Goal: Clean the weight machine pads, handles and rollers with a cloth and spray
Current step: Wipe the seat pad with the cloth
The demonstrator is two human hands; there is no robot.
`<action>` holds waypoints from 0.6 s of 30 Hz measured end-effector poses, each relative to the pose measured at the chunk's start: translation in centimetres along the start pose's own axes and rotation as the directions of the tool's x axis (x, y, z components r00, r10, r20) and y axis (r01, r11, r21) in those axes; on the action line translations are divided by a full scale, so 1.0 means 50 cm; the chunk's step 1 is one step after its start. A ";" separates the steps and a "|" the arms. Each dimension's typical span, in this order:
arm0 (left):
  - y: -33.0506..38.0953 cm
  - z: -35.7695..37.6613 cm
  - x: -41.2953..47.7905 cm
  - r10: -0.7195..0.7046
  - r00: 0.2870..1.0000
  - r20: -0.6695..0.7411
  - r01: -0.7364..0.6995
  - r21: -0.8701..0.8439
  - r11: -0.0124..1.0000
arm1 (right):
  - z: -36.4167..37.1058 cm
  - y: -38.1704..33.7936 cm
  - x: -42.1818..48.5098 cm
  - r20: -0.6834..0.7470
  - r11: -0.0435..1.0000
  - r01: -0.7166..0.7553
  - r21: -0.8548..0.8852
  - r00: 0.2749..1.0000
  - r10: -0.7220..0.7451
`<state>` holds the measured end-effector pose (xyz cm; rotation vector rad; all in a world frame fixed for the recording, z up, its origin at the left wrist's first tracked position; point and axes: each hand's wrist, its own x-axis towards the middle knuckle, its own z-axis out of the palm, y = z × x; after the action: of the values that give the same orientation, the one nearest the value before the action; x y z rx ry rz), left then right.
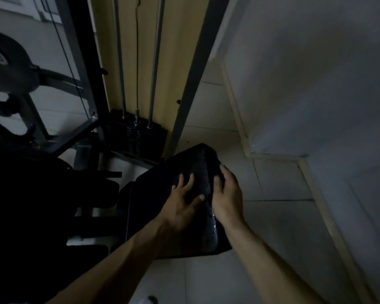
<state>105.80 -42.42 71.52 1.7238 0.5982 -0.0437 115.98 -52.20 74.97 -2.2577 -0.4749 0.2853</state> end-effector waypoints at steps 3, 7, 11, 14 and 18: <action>-0.008 0.003 0.003 -0.015 1.000 -0.004 0.015 -0.015 1.000 | 0.015 -0.029 0.139 0.050 0.999 -0.001 0.033 0.999 -0.001; -0.015 -0.003 0.009 -0.015 1.000 -0.015 0.015 -0.009 1.000 | -0.002 -0.014 0.100 0.109 0.983 0.172 0.065 0.978 -0.179; -0.017 -0.005 0.011 -0.026 0.999 0.024 0.026 -0.018 1.000 | -0.069 0.061 -0.079 0.240 0.890 0.456 -0.004 0.864 -0.442; -0.017 -0.019 0.007 -0.003 0.999 0.052 0.004 -0.020 1.000 | -0.100 0.097 -0.143 0.314 0.831 0.554 -0.040 0.797 -0.516; -0.018 -0.036 -0.006 0.066 0.992 0.112 -0.079 0.115 0.990 | -0.052 0.041 -0.028 0.223 0.869 0.485 -0.101 0.862 -0.455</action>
<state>104.67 -40.76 71.26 1.8450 0.4605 -0.1228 116.14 -55.79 75.23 -2.1818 -1.1682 0.2171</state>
